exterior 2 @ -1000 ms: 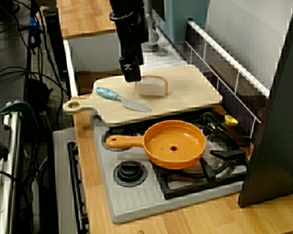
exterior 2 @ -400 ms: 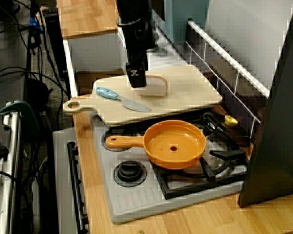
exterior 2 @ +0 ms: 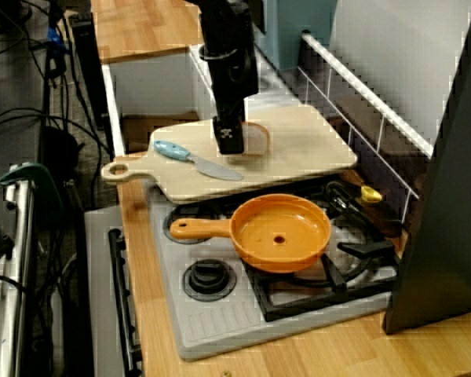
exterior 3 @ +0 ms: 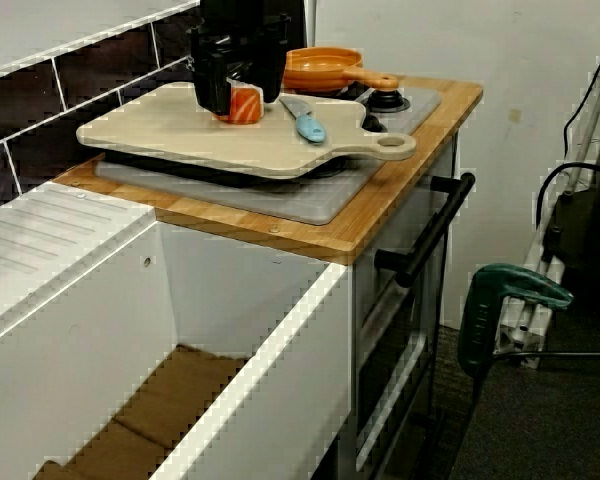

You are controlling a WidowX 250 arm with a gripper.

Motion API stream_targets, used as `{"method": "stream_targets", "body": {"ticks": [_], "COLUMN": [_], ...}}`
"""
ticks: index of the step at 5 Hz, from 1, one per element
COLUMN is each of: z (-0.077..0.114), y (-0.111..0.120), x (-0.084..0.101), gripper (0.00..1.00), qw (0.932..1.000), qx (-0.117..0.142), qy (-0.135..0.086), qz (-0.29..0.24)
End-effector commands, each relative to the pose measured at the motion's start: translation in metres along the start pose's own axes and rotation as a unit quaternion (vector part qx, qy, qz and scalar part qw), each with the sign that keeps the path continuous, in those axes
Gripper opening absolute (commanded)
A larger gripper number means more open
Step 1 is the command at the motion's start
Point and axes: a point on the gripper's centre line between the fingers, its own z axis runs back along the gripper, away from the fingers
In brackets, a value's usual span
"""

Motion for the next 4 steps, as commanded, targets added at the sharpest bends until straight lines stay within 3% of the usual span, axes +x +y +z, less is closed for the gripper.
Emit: {"method": "stream_targets", "body": {"ticks": [1,3,4], "z": [0.014,0.029,0.043], "y": [0.002,-0.003,-0.018], "x": [0.006,0.001,0.002], "gripper": [0.00,0.00,0.00], "qw": [0.9997,0.9994,0.9988], "qx": [0.002,-0.001,0.015], "qy": [-0.025,-0.033,-0.045], "qz": [0.005,-0.008,-0.012]}}
